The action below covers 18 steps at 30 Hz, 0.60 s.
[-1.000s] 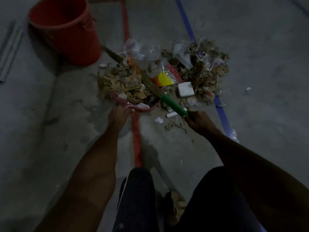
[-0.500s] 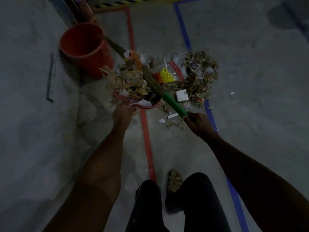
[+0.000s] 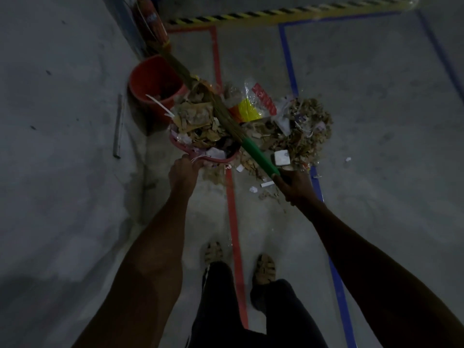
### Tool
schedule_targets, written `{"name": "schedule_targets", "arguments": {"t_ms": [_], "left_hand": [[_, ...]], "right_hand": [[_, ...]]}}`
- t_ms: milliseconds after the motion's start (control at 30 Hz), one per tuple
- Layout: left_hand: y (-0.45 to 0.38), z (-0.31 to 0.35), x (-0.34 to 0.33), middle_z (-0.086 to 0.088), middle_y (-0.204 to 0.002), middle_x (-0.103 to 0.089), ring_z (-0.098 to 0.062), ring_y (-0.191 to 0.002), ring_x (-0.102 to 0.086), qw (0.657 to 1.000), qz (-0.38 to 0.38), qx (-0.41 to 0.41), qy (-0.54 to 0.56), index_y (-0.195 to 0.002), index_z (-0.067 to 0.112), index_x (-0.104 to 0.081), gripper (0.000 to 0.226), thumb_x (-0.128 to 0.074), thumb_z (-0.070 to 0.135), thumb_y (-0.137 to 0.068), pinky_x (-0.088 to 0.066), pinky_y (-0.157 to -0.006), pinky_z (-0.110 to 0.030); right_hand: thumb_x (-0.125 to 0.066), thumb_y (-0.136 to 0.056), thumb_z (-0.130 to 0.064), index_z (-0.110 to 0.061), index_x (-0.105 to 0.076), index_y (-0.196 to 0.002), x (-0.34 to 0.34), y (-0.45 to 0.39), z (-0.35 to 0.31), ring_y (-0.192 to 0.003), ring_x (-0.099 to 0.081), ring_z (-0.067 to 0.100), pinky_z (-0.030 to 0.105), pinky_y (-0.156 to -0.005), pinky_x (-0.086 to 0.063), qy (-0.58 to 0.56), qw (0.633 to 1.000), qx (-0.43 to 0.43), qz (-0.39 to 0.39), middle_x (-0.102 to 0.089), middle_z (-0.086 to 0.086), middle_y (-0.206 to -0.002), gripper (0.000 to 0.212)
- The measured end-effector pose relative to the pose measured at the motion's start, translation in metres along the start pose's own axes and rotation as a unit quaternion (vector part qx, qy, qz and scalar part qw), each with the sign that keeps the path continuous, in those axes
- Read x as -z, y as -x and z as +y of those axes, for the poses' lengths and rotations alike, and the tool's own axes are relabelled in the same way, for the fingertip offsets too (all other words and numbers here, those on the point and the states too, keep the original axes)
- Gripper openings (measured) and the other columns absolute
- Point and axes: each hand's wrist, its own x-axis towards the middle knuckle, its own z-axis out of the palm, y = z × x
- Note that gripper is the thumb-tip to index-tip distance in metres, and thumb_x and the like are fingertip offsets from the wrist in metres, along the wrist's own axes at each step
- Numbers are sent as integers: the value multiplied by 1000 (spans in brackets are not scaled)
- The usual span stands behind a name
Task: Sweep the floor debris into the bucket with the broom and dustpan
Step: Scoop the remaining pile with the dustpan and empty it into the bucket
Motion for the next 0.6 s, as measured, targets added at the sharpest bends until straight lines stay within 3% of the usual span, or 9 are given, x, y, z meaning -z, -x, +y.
{"name": "schedule_targets", "arguments": {"t_ms": [100, 233, 367, 600], "left_hand": [[-28, -19, 18, -20, -108, -64, -39, -101, -61, 1000, -1, 12, 24, -114, 4, -59, 54, -57, 54, -93, -47, -84, -44], [-77, -49, 32, -16, -98, -66, -35, -92, -65, 999, 12, -3, 43, -108, 8, -61, 74, -44, 76, -86, -54, -78, -44], [-124, -52, 69, -18, -105, -66, -37, -98, -64, 999, -10, -21, 36, -114, 5, -60, 52, -62, 51, -91, -53, -82, -45], [-198, -48, 104, -21, -114, -65, -39, -107, -61, 999, -7, -39, 26, -120, 3, -59, 49, -61, 44, -94, -48, -88, -44]], "right_hand": [[-53, -104, -35, -6, -71, -102, -3, -26, -31, -52, -61, 31, 49, -52, -53, 28, 999, 19, 9, -64, 16, -65, 34], [-54, -103, -31, -12, -67, -87, -10, -60, -70, -44, -54, 19, 43, -47, -48, 51, 998, 37, 24, -59, 8, -58, 27], [-54, -103, -30, -23, -60, -90, -19, -93, -101, -47, -47, 7, 29, -44, -34, 57, 997, 38, 31, -50, -5, -58, 17], [-56, -103, -28, -19, -64, -90, -30, -159, -135, -46, -43, -1, 21, -47, -25, 56, 996, 25, 60, -47, -13, -57, 18]]}}
